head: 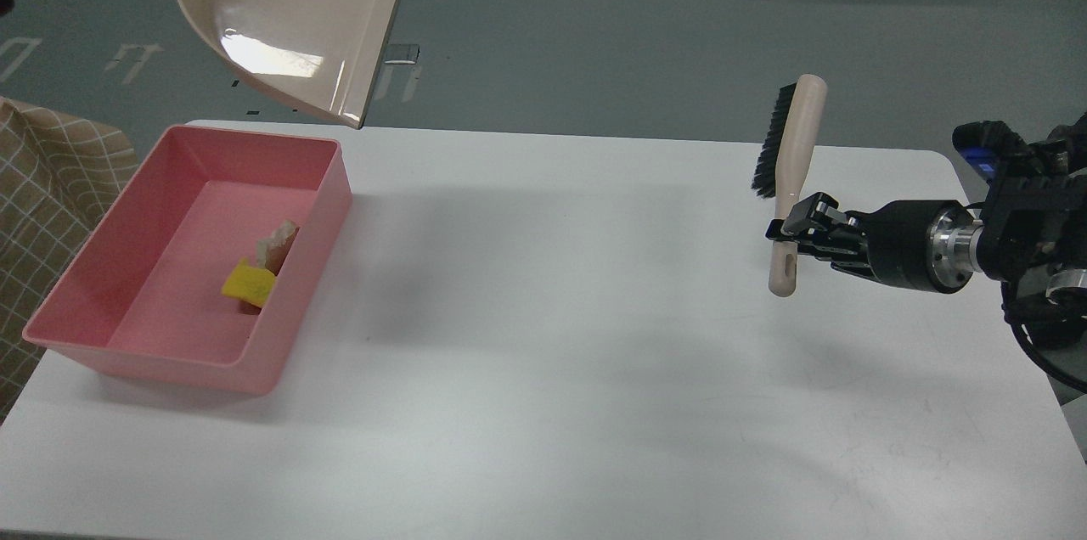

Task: Sweep and dump garbage into bin
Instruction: 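Tilt the dustpan with the left gripper to dump contents into bin, then lower the empty dustpan back onto the table with the left gripper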

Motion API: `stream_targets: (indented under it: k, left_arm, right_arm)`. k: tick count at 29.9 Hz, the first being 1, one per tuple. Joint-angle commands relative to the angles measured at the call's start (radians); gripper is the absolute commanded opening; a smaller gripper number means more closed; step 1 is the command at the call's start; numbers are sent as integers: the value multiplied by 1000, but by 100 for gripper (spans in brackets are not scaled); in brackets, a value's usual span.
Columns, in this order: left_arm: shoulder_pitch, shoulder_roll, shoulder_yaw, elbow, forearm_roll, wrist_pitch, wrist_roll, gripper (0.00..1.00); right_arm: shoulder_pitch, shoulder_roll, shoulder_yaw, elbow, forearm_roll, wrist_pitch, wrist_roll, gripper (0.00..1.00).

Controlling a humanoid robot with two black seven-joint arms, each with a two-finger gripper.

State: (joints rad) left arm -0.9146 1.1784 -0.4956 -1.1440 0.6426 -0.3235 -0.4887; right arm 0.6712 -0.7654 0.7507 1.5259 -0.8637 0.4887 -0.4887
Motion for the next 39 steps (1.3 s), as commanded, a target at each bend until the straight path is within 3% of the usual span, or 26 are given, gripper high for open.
stream_targets:
  k: [1,19,39]
  left_arm:
    - [11,-60,5,0,-20,11,0,0]
    - [140,-359,14,1,-34,141,0,0]
    - [293,-554,17,17,-15,267,0,0]
  right_arm:
    - [-1,0,-1,-4,0,0,0,0]
    - [-1,-2,-4,-6,2,0,0,0]
    - [-19,-9,-14,-7,0,0,0,0]
